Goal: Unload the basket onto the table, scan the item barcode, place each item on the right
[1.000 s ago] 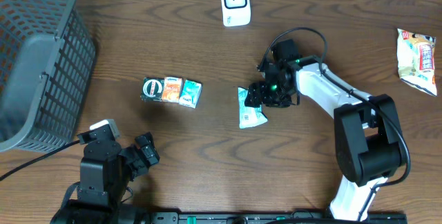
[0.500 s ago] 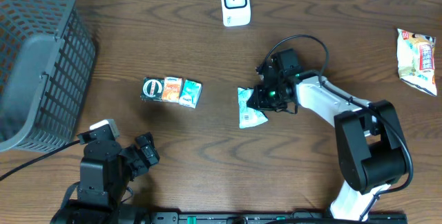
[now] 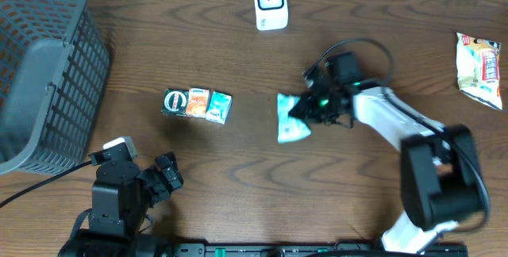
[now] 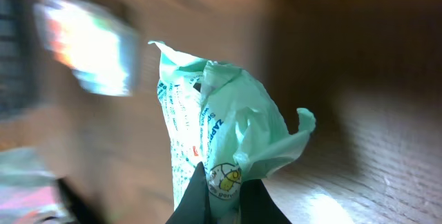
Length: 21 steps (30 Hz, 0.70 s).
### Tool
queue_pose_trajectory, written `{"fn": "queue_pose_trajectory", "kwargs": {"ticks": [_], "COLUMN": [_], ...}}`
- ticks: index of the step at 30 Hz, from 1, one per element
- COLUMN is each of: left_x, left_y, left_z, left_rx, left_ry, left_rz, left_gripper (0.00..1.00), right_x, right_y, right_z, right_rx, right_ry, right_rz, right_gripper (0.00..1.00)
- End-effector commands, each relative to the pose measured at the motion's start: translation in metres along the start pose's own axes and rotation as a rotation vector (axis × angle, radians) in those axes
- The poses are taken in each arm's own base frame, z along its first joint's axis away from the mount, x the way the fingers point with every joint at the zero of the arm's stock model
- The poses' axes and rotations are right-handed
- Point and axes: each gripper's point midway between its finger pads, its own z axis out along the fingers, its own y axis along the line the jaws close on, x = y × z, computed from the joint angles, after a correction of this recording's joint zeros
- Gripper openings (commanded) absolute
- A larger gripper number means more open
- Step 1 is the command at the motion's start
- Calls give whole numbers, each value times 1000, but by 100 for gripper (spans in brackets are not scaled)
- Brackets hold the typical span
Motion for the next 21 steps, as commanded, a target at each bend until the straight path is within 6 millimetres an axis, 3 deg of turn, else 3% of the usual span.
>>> {"fn": "queue_pose_trajectory", "kwargs": {"ticks": [1, 7, 11, 16, 21], "left_x": [-1, -1, -1, -1, -1], "left_y": [0, 0, 0, 0, 0], "left_z": [-1, -1, -1, -1, -1], "left_rx": [0, 0, 0, 0, 0], "left_ry": [-8, -8, -8, -8, -8], "left_rz": [0, -1, 0, -1, -1], "left_gripper": [97, 98, 98, 98, 98], "right_x": [-23, -34, -26, -17, -20], "right_y": [74, 130, 157, 171, 167], "right_z": [-60, -123, -146, -148, -142], "right_rx": [-236, -289, -310, -329, -287], "right_ry": [-131, -330, -393, -390, -396], "right_rz": [-172, -400, -511, -545, -530], "right_gripper": [1, 1, 1, 1, 1]}}
